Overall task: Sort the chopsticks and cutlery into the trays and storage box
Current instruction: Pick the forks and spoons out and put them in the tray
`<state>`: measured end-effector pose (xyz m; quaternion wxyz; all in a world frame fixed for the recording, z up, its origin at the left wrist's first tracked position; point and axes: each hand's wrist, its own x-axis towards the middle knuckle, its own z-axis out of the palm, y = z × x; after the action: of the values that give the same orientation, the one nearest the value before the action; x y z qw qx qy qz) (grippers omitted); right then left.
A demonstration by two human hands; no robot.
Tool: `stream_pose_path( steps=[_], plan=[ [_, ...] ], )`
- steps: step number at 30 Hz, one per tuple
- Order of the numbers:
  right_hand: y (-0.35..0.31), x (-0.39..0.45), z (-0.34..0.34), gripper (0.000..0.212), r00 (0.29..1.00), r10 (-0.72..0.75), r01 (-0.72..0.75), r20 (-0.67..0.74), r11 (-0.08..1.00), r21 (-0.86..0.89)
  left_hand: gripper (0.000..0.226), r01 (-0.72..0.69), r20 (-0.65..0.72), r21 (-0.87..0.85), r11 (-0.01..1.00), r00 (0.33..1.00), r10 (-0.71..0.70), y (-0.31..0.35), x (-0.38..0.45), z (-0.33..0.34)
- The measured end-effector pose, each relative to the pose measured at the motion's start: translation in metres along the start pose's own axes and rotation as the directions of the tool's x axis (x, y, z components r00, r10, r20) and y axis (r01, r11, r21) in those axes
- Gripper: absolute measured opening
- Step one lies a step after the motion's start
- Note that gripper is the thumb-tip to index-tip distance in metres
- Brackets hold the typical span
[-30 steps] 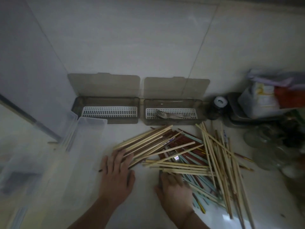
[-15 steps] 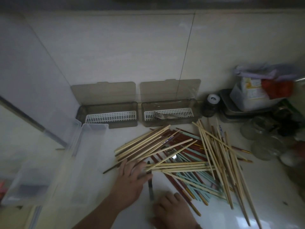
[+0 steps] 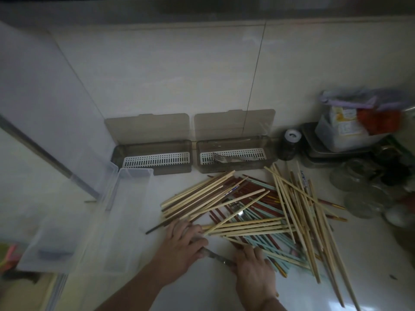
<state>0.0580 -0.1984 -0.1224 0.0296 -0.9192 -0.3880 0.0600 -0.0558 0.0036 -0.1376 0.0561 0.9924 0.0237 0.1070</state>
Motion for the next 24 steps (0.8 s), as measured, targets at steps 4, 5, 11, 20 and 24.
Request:
stream_pose_path(
  steps=[4, 5, 11, 20, 24],
  plan=[
    [-0.002, 0.003, 0.0, 0.049, 0.999, -0.042, 0.042, -0.006, 0.999, 0.031, 0.014, 0.012, 0.042, -0.028, 1.0, 0.999, -0.011, 0.003, 0.0, -0.003],
    [-0.003, 0.004, -0.002, 0.049, 0.999, -0.048, 0.048, 0.003, 0.998, 0.043, 0.014, 0.017, 0.065, -0.027, 0.999, 0.998, -0.015, 0.005, 0.001, -0.005],
    [0.018, 0.012, 0.006, 0.031, 0.981, -0.16, 0.17, -0.106, 0.982, 0.088, 0.021, 0.226, 0.211, -0.215, 0.95, 0.961, -0.181, -0.013, 0.005, -0.038],
    [0.065, 0.056, -0.036, 0.017, 0.931, -0.183, 0.306, -0.317, 0.866, 0.396, 0.019, 0.537, 0.306, -0.675, 0.506, 0.828, -0.471, -0.032, 0.064, -0.108],
    [0.053, 0.111, -0.087, 0.02, 0.923, -0.278, 0.369, -0.264, 0.833, 0.412, 0.016, 0.504, 0.216, -0.73, 0.462, 0.811, -0.544, -0.017, 0.122, -0.102]
  ],
)
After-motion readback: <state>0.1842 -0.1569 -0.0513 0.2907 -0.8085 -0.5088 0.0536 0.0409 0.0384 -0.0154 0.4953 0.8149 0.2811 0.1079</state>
